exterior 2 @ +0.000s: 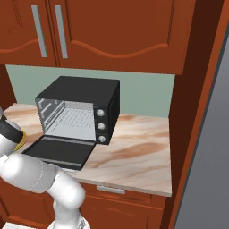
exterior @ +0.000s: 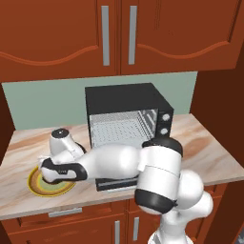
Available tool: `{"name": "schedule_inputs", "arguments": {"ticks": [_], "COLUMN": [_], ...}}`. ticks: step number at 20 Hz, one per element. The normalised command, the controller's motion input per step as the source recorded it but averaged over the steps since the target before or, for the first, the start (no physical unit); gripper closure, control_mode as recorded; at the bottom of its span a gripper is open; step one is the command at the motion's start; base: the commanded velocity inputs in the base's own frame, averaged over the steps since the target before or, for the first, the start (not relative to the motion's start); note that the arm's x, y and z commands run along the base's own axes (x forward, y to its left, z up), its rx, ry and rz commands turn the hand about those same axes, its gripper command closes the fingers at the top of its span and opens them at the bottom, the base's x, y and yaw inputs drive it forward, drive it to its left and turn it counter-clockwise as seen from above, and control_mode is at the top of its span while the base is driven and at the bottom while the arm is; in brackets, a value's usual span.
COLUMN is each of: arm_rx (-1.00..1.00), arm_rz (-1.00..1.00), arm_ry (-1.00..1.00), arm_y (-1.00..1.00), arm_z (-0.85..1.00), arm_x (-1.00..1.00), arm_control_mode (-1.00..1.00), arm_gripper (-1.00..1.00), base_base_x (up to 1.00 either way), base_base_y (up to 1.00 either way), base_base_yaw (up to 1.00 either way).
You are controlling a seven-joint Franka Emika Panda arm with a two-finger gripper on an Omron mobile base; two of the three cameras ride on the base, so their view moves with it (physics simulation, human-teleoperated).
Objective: Pick up the bagel from the plate, place it on the toaster oven rack, close the door, and set the timer.
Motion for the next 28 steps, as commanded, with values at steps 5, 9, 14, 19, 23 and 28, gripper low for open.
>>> {"name": "schedule_inputs", "arguments": {"ticks": [5,9,14,19,23,28], "arm_rx": [-0.03,-0.03,-0.02,-0.02,0.0,0.0], "arm_rz": [0.0,-0.03,-0.04,-0.07,-0.05,-0.02], "arm_ry": [0.0,0.01,0.02,0.01,0.0,0.0], "arm_y": [0.07,0.0,0.0,0.0,0.0,-0.01], "arm_z": [-0.23,-0.17,-0.23,-0.19,-0.02,0.0], "arm_x": [0.09,0.0,0.0,0.0,0.0,0.0], "arm_control_mode": [-1.0,-1.0,-1.0,-1.0,-1.0,-1.0], "arm_gripper": [-1.0,-1.0,-1.0,-1.0,1.0,1.0], "base_base_x": [0.0,0.0,0.0,0.0,0.0,0.0], "base_base_y": [0.0,0.0,0.0,0.0,0.0,0.0], "base_base_yaw": [0.0,0.0,0.0,0.0,0.0,0.0]}}
